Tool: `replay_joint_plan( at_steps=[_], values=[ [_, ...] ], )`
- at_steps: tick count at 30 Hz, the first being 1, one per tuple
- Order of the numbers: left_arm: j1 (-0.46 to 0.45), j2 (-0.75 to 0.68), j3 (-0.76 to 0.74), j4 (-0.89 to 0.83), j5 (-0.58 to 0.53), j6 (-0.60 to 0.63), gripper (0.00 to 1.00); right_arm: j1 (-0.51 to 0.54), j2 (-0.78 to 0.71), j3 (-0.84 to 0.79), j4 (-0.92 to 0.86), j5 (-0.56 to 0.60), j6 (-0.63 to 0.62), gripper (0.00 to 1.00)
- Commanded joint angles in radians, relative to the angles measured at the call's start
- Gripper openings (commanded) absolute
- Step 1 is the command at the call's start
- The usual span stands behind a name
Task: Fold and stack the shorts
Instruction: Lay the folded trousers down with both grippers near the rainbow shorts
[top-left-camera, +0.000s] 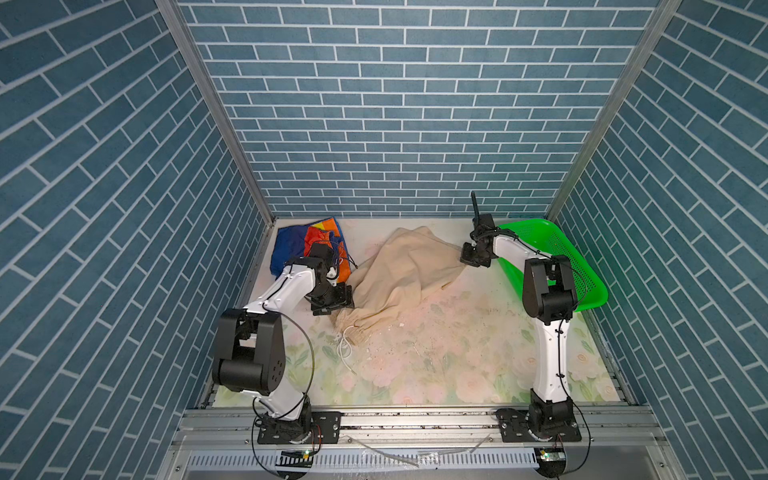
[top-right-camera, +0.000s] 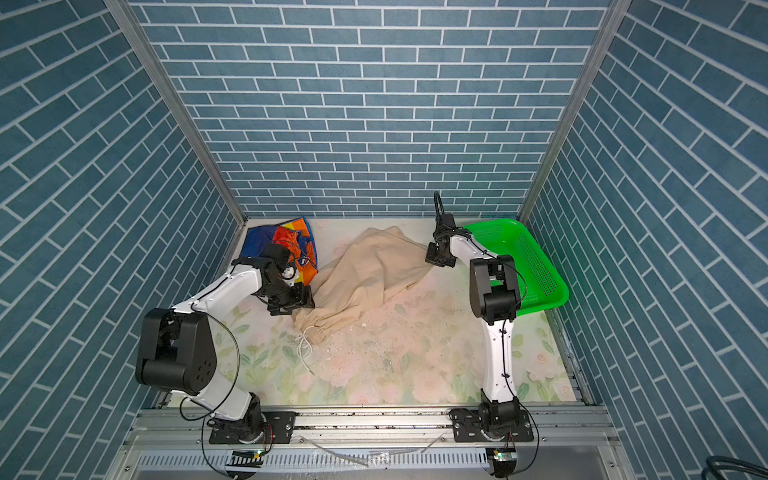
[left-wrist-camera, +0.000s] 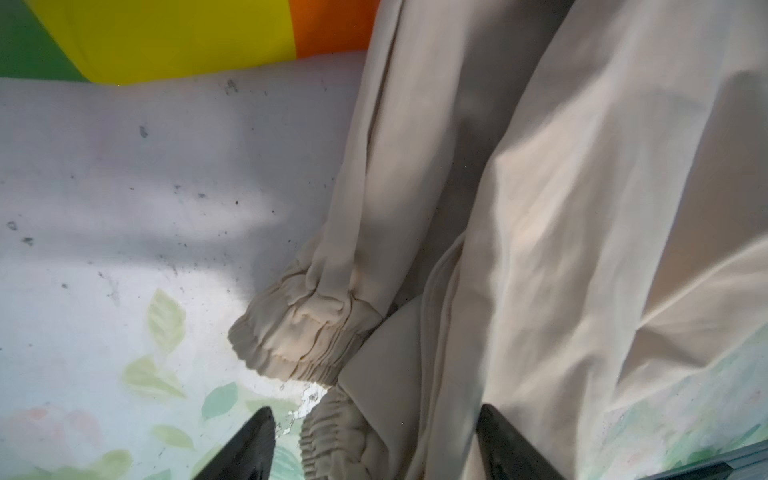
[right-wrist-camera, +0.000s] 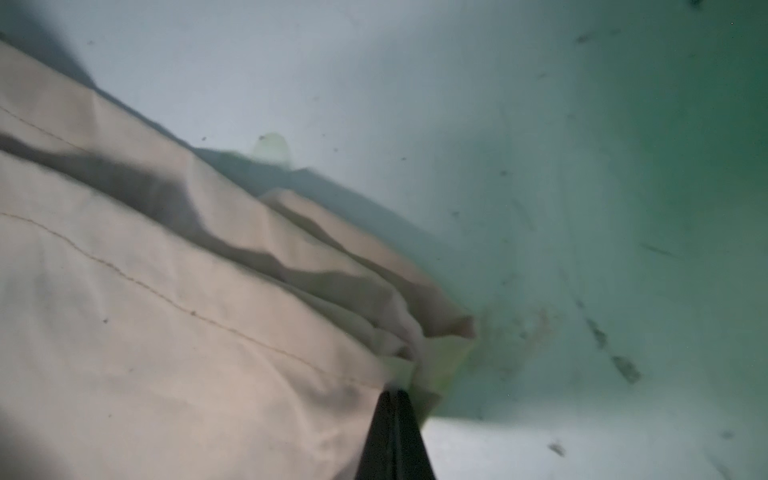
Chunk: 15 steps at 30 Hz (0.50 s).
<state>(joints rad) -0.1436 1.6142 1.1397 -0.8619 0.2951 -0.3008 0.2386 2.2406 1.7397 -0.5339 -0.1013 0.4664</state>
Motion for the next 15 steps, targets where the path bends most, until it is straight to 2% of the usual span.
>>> replay_joint_plan(
  at_steps=[1, 7, 8, 10, 11, 13, 15],
  values=[
    [-0.016, 0.03, 0.027, 0.0, -0.018, 0.03, 0.76, -0.015, -0.104, -0.058, 0.048, 0.008, 0.021, 0.0],
    [-0.081, 0.09, 0.065, -0.033, -0.079, 0.067, 0.78, -0.028, -0.147, -0.128, 0.077, 0.024, 0.037, 0.0],
    [-0.086, 0.099, 0.07, -0.037, -0.089, 0.071, 0.78, -0.028, -0.144, -0.122, 0.074, 0.022, 0.038, 0.05],
    [-0.088, 0.112, 0.074, -0.04, -0.102, 0.072, 0.79, -0.028, -0.13, -0.104, 0.068, 0.019, 0.043, 0.27],
    [-0.088, 0.118, 0.077, -0.043, -0.108, 0.072, 0.79, -0.028, -0.122, -0.092, 0.068, -0.017, 0.044, 0.37],
    [-0.089, 0.127, 0.08, -0.045, -0.115, 0.072, 0.79, -0.026, -0.102, -0.072, 0.068, -0.045, 0.047, 0.47],
    [-0.088, 0.135, 0.081, -0.045, -0.117, 0.074, 0.79, -0.025, -0.081, -0.046, 0.058, -0.069, 0.044, 0.51]
  ],
)
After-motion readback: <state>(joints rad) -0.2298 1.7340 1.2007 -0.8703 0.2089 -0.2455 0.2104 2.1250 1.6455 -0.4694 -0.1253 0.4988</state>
